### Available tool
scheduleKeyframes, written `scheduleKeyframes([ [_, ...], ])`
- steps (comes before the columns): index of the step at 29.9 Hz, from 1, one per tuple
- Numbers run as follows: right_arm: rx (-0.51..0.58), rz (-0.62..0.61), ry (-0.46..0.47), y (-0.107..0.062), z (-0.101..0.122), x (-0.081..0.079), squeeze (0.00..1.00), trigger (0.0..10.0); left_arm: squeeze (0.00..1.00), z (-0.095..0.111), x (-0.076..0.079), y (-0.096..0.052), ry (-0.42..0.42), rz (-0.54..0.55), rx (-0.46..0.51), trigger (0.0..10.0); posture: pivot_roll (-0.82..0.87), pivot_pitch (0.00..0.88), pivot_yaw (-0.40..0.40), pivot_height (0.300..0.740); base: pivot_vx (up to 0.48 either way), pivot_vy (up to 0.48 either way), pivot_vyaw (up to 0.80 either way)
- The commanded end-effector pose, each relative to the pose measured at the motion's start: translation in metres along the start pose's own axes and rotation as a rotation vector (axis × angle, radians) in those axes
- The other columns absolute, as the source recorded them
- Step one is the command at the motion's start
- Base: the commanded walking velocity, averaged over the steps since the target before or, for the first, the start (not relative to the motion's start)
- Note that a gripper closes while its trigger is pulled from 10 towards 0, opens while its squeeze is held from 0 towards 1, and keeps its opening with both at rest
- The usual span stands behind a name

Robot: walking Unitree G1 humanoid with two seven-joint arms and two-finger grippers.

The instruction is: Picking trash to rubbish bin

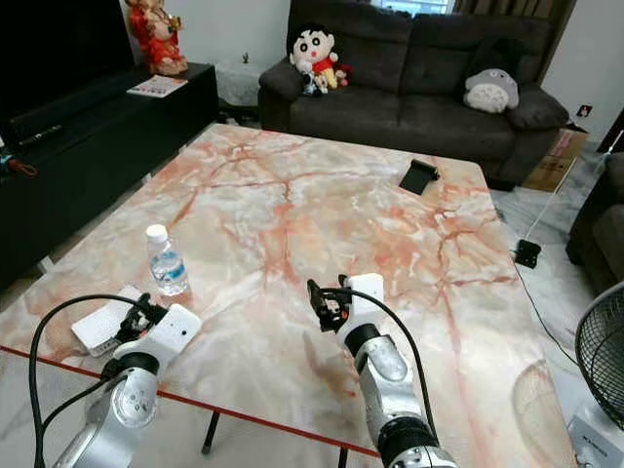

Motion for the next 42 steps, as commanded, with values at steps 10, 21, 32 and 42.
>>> scheduleKeyframes([
  [10,-0.003,-0.01,0.013,0.0,0.001,0.003,0.0,10.0,0.0,-0.003,0.001,-0.01,0.077,-0.025,-0.031,10.0,0.02,0.023,-0.073,0.74,0.0,0.0,0.0],
  [21,-0.001,-0.004,0.011,0.001,0.002,0.002,0.0,10.0,0.0,-0.026,0.002,-0.007,0.111,-0.055,-0.129,10.0,0.02,0.008,-0.07,0.74,0.0,0.0,0.0],
  [32,-0.004,0.001,0.009,0.001,0.001,0.002,0.0,10.0,0.0,-0.034,0.004,-0.01,0.129,-0.058,-0.179,10.0,0.02,0.0,-0.074,0.74,0.0,0.0,0.0],
  [42,-0.006,0.007,0.006,0.001,0.001,0.001,0.0,10.0,0.0,-0.041,-0.001,-0.009,0.144,-0.034,-0.217,10.0,0.02,0.0,-0.076,0.74,0.0,0.0,0.0],
])
Point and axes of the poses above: a point about 5 cm out from each wrist's last joint towards the gripper, its own y axis pointing out of the wrist towards the gripper, its own z axis along the axis of the wrist's last joint, x = y × z, the point moved 6 cm from there along y, pointing out of the wrist towards the gripper, and after that the axes turned 7 degrees about y, right-handed, at the moved point
